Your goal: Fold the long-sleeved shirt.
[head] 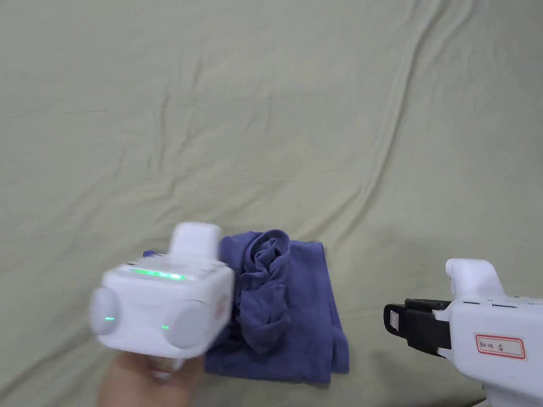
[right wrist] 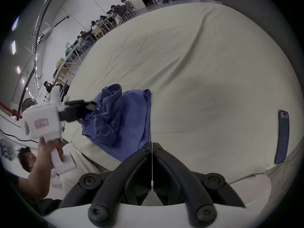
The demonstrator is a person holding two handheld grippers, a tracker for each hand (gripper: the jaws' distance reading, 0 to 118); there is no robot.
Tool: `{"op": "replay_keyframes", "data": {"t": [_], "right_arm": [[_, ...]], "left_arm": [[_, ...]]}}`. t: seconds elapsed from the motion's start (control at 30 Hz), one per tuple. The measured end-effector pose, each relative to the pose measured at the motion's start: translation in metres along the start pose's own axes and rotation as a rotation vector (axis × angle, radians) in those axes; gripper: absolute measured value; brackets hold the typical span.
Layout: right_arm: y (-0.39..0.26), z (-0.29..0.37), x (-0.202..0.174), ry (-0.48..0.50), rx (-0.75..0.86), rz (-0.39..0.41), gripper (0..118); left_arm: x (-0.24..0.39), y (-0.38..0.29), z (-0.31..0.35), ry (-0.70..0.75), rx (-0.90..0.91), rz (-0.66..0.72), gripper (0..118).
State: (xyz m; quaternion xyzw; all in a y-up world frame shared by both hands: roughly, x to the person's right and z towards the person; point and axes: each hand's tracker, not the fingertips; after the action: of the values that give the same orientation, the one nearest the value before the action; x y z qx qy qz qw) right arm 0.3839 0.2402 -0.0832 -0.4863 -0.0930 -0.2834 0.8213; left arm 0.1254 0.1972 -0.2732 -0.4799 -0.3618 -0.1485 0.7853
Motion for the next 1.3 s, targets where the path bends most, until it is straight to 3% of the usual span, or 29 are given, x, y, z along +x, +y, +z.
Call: {"op": "replay_keyframes", "data": {"t": [0.1,0.27,0.37,0.43,0.5,0.63,0.9,1.07,1.2,1.27,1.3], "right_arm": [[0.001,0.005,0.006,-0.023,-0.002,-0.006,3],[0.002,0.017,0.013,-0.055,0.011,-0.012,3],[0.001,0.024,0.016,-0.076,0.018,-0.013,3],[0.002,0.03,0.018,-0.079,0.034,-0.023,3],[0.004,0.036,0.018,-0.073,0.063,-0.032,3],[0.018,0.036,0.011,-0.005,0.095,-0.035,3],[0.05,-0.04,-0.075,0.214,0.022,0.112,3],[0.057,-0.094,-0.096,0.193,-0.071,0.132,3],[0.042,-0.144,-0.075,-0.035,-0.244,0.173,3],[0.037,-0.144,-0.061,0.071,-0.159,0.117,3],[0.038,-0.141,-0.058,0.076,-0.173,0.098,3]], "left_arm": [[0.055,-0.011,-0.014,-0.013,-0.001,-0.137,0],[0.118,-0.018,-0.029,-0.127,-0.046,-0.237,0],[0.137,-0.02,-0.048,-0.222,-0.138,-0.201,0],[0.136,-0.018,-0.039,-0.212,-0.121,-0.218,0],[0.114,-0.009,-0.018,-0.345,-0.086,-0.112,0],[0.039,0.004,0.039,-0.39,-0.015,0.034,0],[-0.107,-0.006,0.093,-0.069,0.058,0.29,0],[-0.125,-0.025,0.091,-0.058,0.021,0.377,0],[-0.119,-0.031,0.083,-0.071,-0.006,0.387,0],[-0.118,-0.031,0.079,-0.076,-0.015,0.389,0],[-0.118,-0.031,0.078,-0.077,-0.019,0.391,0]]}}
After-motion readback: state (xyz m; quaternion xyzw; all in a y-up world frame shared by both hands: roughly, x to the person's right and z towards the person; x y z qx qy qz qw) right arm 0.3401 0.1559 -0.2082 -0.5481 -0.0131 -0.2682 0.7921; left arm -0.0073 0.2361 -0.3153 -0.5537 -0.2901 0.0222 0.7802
